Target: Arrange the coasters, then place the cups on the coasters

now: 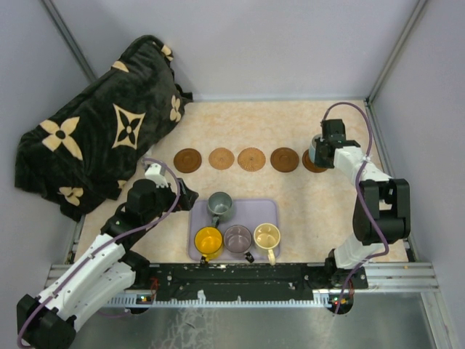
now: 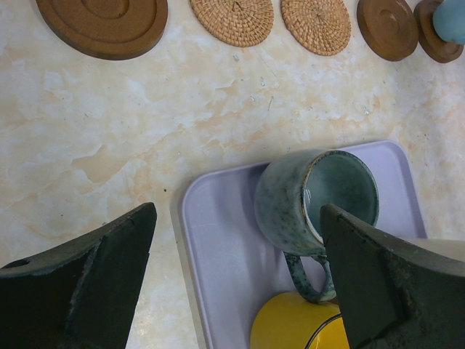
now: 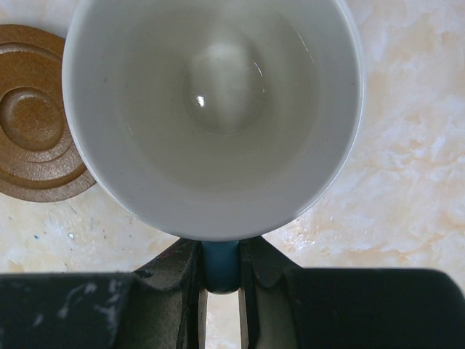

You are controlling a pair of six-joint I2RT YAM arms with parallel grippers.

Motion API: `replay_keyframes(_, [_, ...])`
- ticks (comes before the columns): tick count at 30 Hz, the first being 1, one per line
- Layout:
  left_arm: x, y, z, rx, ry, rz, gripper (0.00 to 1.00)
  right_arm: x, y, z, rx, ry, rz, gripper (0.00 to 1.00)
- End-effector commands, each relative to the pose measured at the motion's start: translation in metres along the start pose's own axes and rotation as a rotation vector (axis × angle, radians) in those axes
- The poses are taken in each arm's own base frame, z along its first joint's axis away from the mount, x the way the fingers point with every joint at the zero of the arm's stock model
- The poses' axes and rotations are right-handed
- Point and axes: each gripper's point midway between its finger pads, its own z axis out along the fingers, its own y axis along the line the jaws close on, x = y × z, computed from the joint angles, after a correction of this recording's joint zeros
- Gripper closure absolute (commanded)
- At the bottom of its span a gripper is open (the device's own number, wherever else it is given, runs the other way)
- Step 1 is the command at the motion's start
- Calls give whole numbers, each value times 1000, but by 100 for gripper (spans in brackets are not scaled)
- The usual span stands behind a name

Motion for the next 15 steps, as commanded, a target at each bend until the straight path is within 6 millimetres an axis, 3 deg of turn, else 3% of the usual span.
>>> replay_keyframes(1, [0,1,-1,-1,-11,14,0,-32,2,-2,-19,-111,17,98])
replay_keyframes(7, [0,1,-1,-2,-12,13,0,-28,2,0,-20,-95,18,97])
replay_keyframes(15, [0,2,-1,-5,-13,12,0,-24,-1,1,-3,-75,21,86])
